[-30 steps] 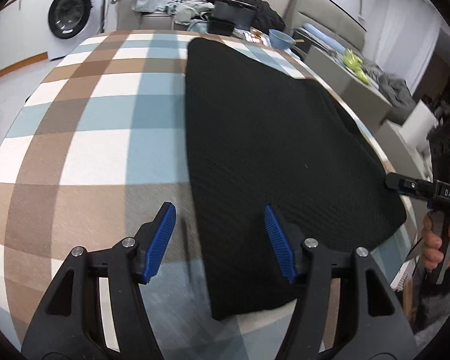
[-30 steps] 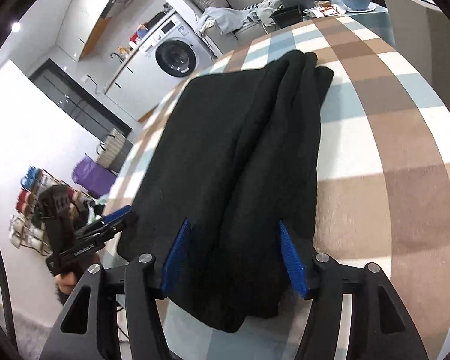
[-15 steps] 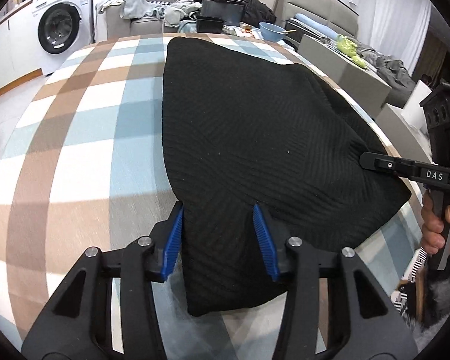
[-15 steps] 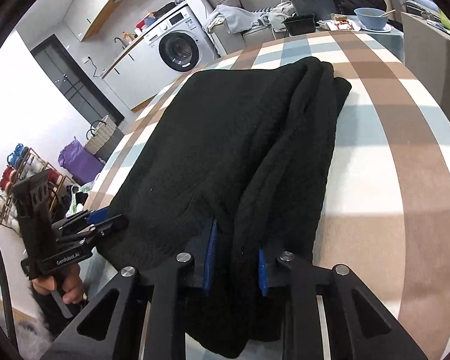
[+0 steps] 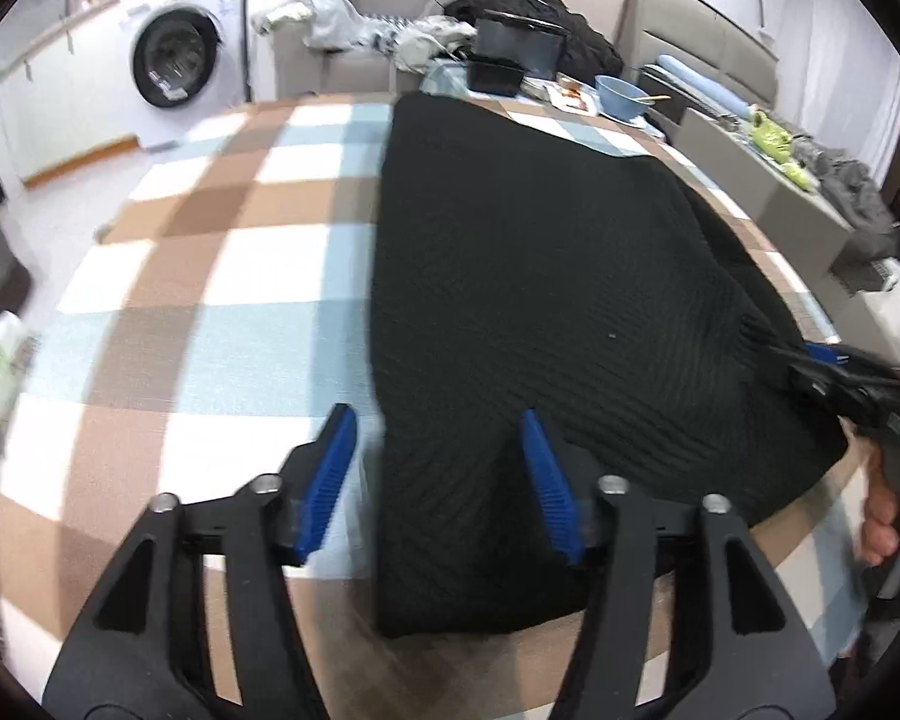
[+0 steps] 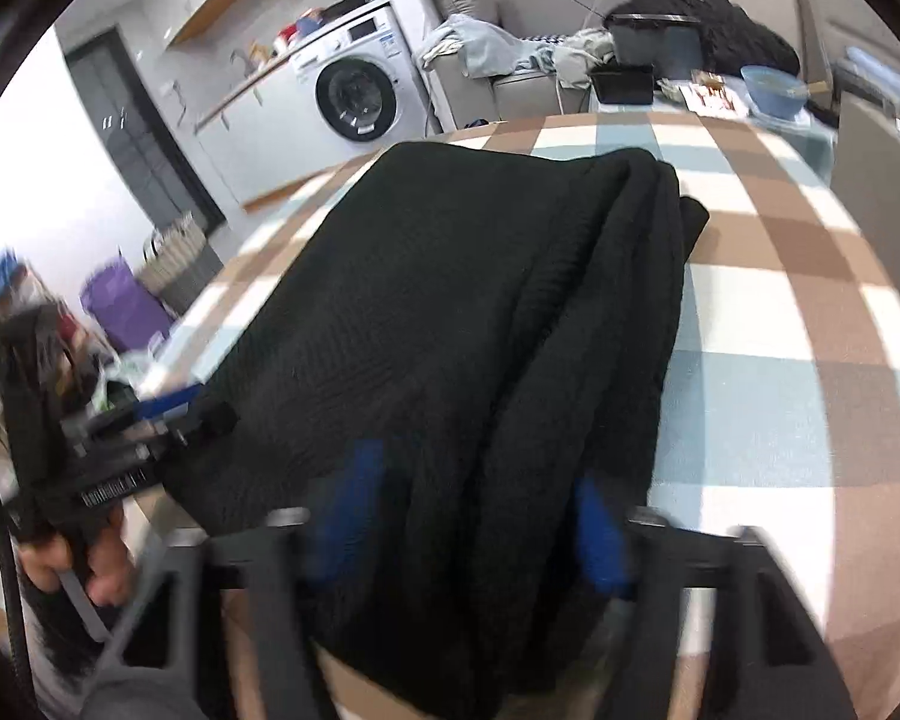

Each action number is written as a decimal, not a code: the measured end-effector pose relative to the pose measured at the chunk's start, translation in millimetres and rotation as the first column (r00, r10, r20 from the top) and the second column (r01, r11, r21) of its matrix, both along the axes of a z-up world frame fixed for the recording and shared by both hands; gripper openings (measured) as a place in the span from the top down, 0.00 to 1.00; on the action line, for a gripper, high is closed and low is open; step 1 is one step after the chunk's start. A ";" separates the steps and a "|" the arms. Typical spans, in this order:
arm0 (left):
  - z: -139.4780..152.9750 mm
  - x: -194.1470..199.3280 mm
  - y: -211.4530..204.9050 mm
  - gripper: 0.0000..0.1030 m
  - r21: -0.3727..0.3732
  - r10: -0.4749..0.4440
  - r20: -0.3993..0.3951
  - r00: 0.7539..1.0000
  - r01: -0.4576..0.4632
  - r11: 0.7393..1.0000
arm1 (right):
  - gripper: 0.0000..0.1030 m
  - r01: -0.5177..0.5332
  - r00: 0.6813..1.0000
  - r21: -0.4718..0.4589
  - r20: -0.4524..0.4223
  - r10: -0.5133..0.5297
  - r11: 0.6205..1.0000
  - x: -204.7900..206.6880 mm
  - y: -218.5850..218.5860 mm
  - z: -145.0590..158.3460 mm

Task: Fold small clothes

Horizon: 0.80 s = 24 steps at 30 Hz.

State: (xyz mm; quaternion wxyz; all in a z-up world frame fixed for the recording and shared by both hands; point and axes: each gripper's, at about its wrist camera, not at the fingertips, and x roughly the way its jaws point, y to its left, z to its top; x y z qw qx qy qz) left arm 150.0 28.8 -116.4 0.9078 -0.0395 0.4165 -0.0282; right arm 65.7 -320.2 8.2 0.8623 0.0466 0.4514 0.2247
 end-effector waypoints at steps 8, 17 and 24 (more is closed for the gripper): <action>28.7 -48.3 -3.1 0.01 0.020 -0.032 0.181 0.983 0.029 0.999 | 0.00 -0.008 0.981 -0.011 0.194 0.010 1.000 -48.9 -13.0 25.1; 29.7 -77.9 7.0 0.01 -0.049 0.019 0.297 0.955 -0.005 0.999 | 0.00 0.018 0.932 0.078 0.359 -0.045 0.997 -85.0 -24.8 33.3; 32.6 -82.1 8.7 0.00 -0.050 0.030 0.335 0.942 -0.014 0.999 | 0.00 0.028 0.909 0.096 0.412 -0.065 0.995 -85.3 -23.5 40.3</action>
